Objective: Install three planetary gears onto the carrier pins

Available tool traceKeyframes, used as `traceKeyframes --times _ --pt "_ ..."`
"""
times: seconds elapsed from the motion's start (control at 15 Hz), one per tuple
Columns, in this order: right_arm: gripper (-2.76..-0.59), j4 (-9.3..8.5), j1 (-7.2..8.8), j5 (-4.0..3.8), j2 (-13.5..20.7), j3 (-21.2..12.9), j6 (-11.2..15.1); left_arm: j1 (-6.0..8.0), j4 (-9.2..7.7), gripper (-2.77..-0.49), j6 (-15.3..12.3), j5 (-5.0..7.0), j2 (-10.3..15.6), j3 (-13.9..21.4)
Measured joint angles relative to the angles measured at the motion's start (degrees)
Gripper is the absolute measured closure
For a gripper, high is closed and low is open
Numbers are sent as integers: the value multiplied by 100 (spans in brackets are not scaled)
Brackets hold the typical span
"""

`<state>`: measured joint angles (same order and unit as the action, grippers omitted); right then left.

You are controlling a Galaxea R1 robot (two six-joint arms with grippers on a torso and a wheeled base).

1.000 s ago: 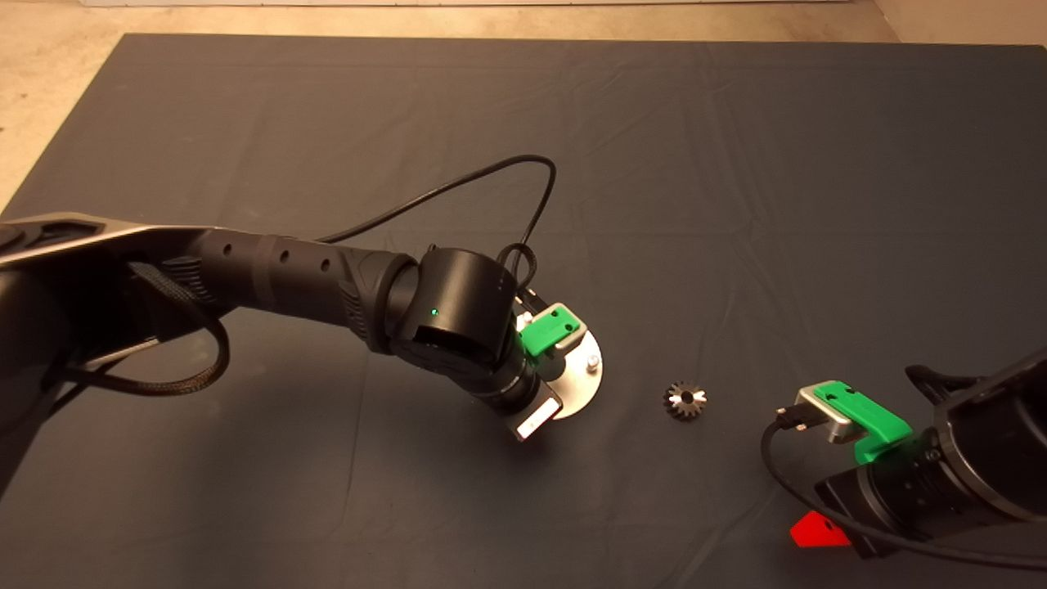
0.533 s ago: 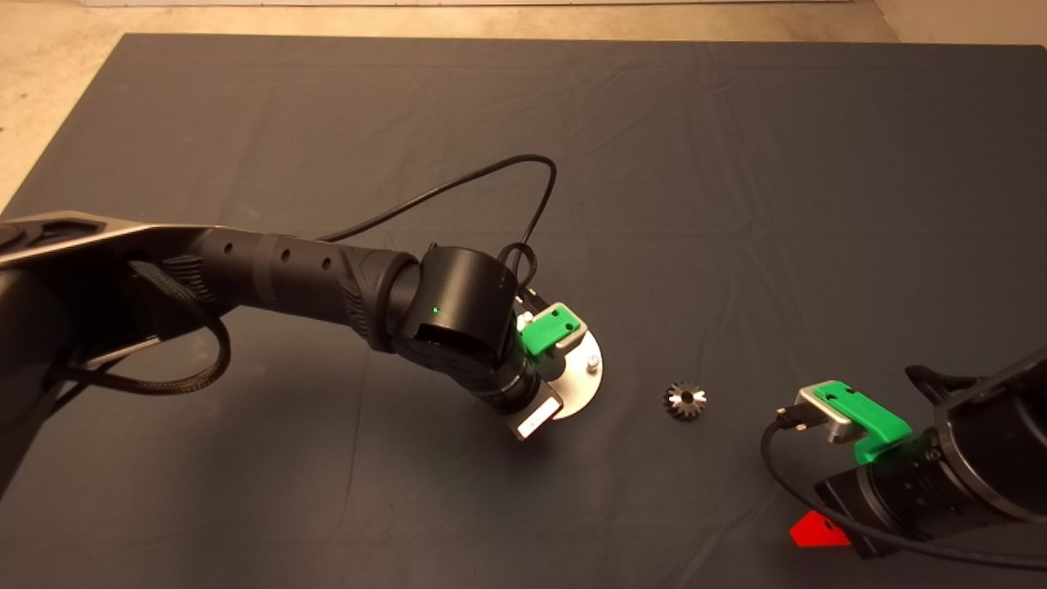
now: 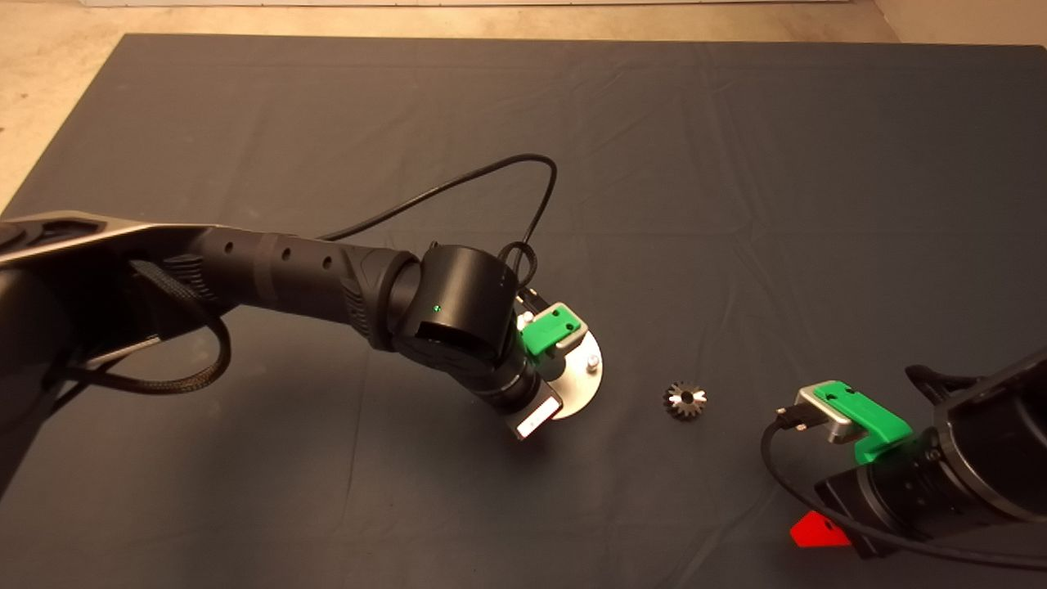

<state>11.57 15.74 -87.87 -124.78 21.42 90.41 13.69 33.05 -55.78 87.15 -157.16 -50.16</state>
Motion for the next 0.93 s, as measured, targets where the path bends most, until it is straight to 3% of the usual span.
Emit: traceKeyframes --times 0.93 --pt "-175 -2 0 0 0 0 -5 72 -11 -58 13 26 -100 -61"
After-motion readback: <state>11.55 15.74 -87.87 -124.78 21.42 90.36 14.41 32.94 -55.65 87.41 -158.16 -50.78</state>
